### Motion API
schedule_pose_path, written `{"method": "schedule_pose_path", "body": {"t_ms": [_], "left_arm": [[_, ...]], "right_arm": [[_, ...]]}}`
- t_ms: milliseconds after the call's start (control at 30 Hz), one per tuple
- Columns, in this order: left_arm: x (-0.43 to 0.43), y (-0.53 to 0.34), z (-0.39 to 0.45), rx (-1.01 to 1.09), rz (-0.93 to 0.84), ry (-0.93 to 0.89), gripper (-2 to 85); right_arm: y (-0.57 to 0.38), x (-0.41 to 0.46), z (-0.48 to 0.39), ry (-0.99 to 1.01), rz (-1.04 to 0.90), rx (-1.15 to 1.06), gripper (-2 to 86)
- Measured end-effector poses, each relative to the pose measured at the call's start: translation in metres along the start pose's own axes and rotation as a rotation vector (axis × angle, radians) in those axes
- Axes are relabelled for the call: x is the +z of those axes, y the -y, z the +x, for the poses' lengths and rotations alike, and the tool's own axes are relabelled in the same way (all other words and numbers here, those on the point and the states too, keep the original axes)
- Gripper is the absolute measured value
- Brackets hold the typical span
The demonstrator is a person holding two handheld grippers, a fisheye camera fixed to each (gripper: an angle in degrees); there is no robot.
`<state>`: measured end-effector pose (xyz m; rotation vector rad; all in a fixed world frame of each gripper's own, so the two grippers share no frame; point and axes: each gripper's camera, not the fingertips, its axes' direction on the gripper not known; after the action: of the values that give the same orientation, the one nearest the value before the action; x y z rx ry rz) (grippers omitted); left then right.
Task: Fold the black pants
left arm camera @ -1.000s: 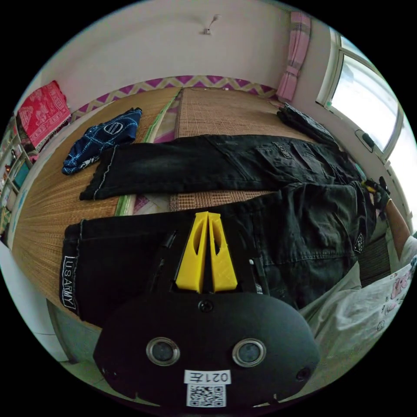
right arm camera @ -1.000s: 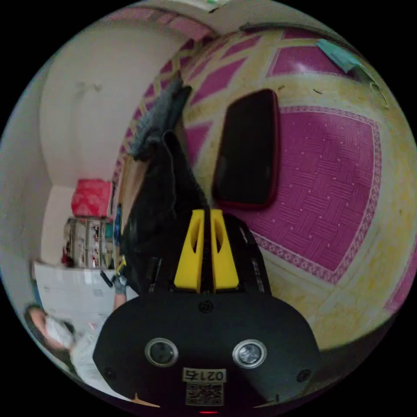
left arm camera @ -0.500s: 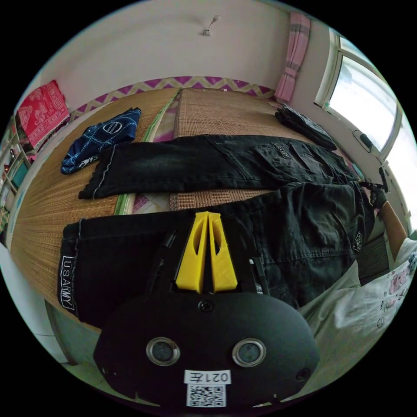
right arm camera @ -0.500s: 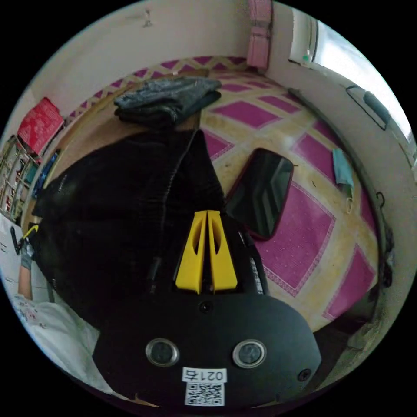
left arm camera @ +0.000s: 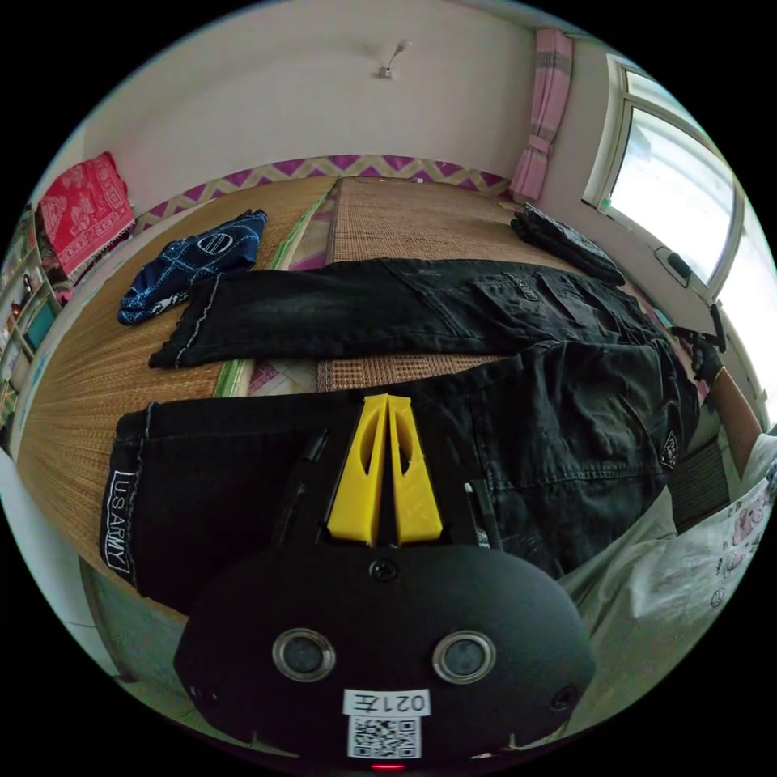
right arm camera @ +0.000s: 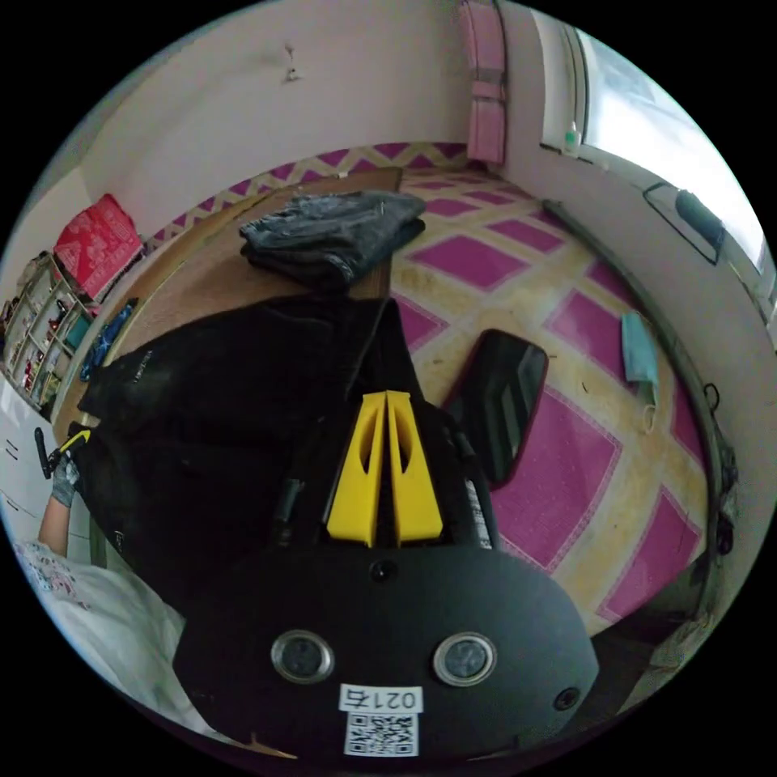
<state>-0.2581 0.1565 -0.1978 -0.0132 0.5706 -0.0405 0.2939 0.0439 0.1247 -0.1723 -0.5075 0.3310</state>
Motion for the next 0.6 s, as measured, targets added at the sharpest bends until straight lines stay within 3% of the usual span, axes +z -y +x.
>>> {"method": "schedule_pose_path", "body": {"t_ms": [67, 200, 267, 300, 367, 500, 600], "left_arm": [[-0.001, -0.002, -0.001, -0.001, 0.000, 0.000, -1.0], [-0.005, -0.005, -0.004, 0.001, 0.001, 0.003, -1.0], [-0.008, -0.007, -0.005, 0.003, 0.002, 0.007, -1.0], [-0.009, -0.008, -0.006, 0.005, 0.002, 0.009, -1.0], [-0.012, -0.009, -0.008, 0.007, 0.002, 0.014, -1.0], [-0.020, -0.010, -0.015, 0.009, 0.001, 0.017, -1.0], [-0.027, -0.011, -0.022, 0.009, 0.002, 0.017, -0.9]], "right_arm": [[0.009, 0.049, -0.009, -0.034, -0.202, -0.024, -1.0], [0.022, 0.044, -0.016, -0.042, -0.200, -0.035, -0.9], [0.019, 0.021, -0.035, 0.039, -0.033, -0.109, -0.9], [0.019, 0.021, -0.039, 0.052, -0.035, -0.124, -0.9], [0.016, 0.058, -0.054, -0.008, -0.222, -0.179, -0.9], [0.016, 0.053, -0.039, 0.033, -0.224, -0.086, -0.9], [0.003, 0.027, -0.043, -0.061, -0.102, -0.118, -0.8]]}}
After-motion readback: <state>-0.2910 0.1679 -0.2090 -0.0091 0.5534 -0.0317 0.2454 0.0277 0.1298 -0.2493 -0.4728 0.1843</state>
